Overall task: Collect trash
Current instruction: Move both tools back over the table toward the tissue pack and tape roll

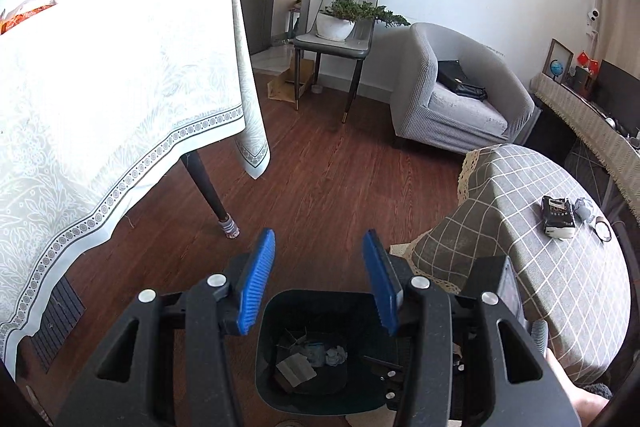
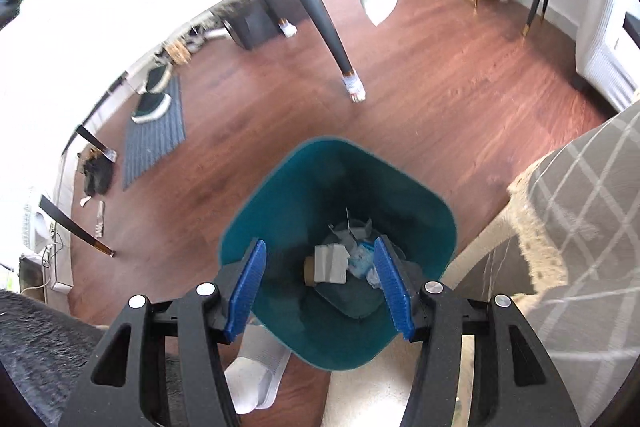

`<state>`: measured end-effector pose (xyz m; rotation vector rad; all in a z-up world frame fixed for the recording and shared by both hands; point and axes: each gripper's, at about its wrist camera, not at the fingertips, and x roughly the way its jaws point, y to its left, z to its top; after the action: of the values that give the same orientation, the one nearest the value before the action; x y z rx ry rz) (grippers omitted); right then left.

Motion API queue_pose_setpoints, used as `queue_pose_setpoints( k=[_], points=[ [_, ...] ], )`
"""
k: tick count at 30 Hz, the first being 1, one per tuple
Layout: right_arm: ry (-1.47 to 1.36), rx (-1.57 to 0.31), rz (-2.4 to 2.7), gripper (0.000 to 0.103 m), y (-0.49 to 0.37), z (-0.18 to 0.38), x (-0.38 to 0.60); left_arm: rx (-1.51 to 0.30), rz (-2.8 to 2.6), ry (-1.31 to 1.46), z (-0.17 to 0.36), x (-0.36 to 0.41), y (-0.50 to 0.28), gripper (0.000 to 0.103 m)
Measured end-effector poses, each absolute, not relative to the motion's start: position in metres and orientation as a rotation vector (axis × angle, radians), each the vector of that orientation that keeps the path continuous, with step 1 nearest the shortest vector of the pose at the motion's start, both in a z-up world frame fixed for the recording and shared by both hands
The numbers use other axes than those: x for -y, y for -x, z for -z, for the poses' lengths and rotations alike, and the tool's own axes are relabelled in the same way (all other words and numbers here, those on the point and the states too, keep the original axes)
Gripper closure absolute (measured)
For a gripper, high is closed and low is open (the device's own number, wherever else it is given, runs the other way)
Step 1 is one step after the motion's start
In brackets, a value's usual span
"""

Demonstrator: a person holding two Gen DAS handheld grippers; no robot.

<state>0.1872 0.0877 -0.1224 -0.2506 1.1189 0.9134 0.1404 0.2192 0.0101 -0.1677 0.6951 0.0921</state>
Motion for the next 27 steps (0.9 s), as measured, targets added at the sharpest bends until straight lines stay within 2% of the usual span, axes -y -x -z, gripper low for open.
queue_pose_setpoints(
  k=[8, 11, 17, 20, 27],
  points=[
    [0.183, -1.006, -0.919, 0.046, -0.180, 0.062, -0.045, -0.646, -0.050, 0.158, -0.029, -0.192, -0.140, 0.050],
    [0.171, -0.977, -0.902, 0.046, -0.178, 0.046, -0.028, -0.622, -0.017, 0.150, -0.036, -0.176, -0.141, 0.043],
    [0.190, -0.932, -0.839, 0.046, -0.173, 0.026, 0.009, -0.609, 0.041, 0.152, -0.042, -0.144, -0.150, 0.039],
    [0.188, -0.919, -0.816, 0.051, -0.172, 0.019, 0.030, -0.603, 0.069, 0.149, -0.044, -0.126, -0.154, 0.033],
    [0.188, -0.891, -0.746, 0.051, -0.168, 0.007, 0.079, -0.602, 0.135, 0.184, -0.045, -0.091, -0.165, 0.025]
  ],
)
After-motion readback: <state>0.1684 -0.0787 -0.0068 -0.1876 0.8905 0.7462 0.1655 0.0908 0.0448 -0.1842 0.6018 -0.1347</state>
